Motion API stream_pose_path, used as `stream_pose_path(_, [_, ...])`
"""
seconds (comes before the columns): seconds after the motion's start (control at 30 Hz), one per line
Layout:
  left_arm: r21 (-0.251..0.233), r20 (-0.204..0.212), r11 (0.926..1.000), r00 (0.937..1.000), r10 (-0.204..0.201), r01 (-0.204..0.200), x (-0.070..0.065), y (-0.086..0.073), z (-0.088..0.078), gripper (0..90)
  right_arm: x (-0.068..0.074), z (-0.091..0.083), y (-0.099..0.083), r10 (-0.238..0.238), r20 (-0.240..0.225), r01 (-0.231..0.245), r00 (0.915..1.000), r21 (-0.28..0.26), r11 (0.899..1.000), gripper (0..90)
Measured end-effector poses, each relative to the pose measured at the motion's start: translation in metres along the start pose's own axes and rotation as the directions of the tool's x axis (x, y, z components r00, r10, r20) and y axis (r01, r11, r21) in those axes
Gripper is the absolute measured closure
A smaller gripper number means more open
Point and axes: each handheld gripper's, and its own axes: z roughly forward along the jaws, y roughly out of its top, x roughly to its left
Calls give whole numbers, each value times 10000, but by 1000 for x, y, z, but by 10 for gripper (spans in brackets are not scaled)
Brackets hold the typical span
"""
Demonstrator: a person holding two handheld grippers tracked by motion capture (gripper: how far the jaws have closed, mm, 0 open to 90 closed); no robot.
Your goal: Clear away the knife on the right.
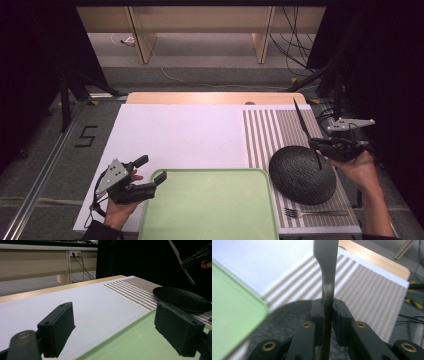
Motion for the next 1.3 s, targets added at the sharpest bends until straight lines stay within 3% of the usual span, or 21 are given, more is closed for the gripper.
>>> stream_pose_path(0.1, [-19,4,10000,10000,6,-6,0,0,0,157,9,-1,-1,-26,-159,24,9999,-81,10000,808])
stream_pose_path(0.4, [-2,-32,10000,10000,19,-19,0,0,0,157,31,-11,-4,478,-1360,-611,9896,-958,9935,808])
stream_pose_path(0.73, [-11,-59,10000,10000,-5,5,0,0,0,157,52,-18,-7,678,-1807,-907,9812,-1213,9885,808])
stream_pose_path(0.83, [-7,-72,10000,10000,-5,5,0,0,-1,157,58,-18,-9,877,-2187,-1174,9718,-1267,9850,808])
stream_pose_path(1.0, [-6,-76,10000,10000,-14,14,1,0,-1,157,71,-15,-9,906,-2459,-1218,9650,-1144,9859,808])
stream_pose_path(1.07, [-1,-76,10000,10000,-12,12,0,0,-1,157,82,-11,-10,997,-2754,-1313,9562,-988,9864,808])
stream_pose_path(1.3, [-4,-88,10000,10000,-20,20,1,0,-1,157,100,-4,-11,1009,-3207,-1349,9418,-855,9872,808])
